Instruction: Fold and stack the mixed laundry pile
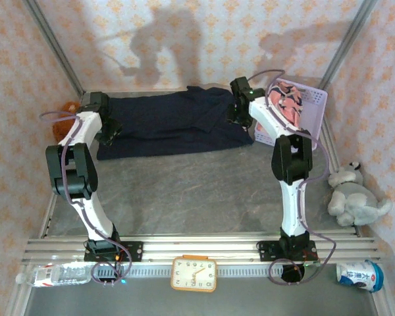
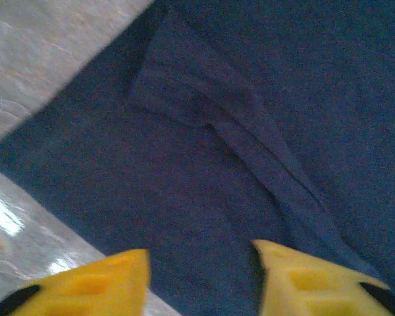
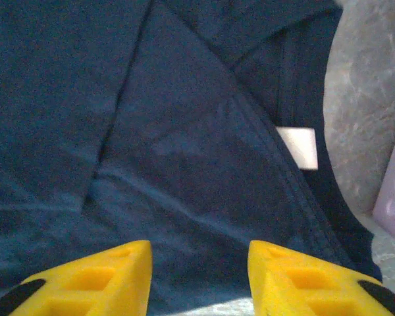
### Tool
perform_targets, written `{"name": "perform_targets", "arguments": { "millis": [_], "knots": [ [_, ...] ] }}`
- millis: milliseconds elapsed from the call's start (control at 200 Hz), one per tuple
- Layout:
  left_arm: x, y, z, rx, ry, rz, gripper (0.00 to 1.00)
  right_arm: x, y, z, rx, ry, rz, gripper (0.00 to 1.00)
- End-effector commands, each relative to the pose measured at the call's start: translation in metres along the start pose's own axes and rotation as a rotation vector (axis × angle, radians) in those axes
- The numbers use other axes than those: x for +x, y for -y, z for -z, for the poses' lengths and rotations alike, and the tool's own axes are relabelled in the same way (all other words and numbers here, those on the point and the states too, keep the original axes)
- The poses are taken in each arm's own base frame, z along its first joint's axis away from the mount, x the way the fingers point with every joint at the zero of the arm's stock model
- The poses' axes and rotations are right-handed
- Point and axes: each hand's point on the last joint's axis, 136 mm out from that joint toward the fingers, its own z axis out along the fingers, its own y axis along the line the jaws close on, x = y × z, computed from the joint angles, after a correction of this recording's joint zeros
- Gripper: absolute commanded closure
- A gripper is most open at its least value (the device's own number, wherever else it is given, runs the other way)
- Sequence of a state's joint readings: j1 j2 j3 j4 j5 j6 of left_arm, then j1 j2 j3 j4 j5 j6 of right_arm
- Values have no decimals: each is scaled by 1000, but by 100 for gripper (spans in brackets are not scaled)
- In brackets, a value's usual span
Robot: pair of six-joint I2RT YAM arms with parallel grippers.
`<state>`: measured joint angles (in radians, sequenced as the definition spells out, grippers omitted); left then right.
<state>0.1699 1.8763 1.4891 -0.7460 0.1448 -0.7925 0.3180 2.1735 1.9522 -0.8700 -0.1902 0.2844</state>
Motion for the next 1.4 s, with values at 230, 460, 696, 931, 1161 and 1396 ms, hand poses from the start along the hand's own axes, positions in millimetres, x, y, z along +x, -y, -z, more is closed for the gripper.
{"name": "perform_targets", "arguments": {
  "millis": [230, 460, 696, 931, 1161, 1396],
  "knots": [
    [29, 14, -65, -22, -71, 23, 69, 27, 8, -56, 53, -72, -43, 67],
    [33, -39, -76, -236, -43, -68, 69, 41, 28, -72, 142, -105, 7, 64],
    [36, -106, -63, -390, -33, -83, 69, 101, 10, -68, 83, -214, 62, 63],
    [35, -132, -53, -448, -38, -142, 69, 128, 44, -44, 138, -190, 88, 49],
    [35, -124, -55, -422, -53, -143, 68, 93, 99, -29, 178, -157, 43, 39],
    [38, -119, -55, -385, -69, -139, 68, 113, 96, -1, 115, -166, 43, 36]
  ]
}}
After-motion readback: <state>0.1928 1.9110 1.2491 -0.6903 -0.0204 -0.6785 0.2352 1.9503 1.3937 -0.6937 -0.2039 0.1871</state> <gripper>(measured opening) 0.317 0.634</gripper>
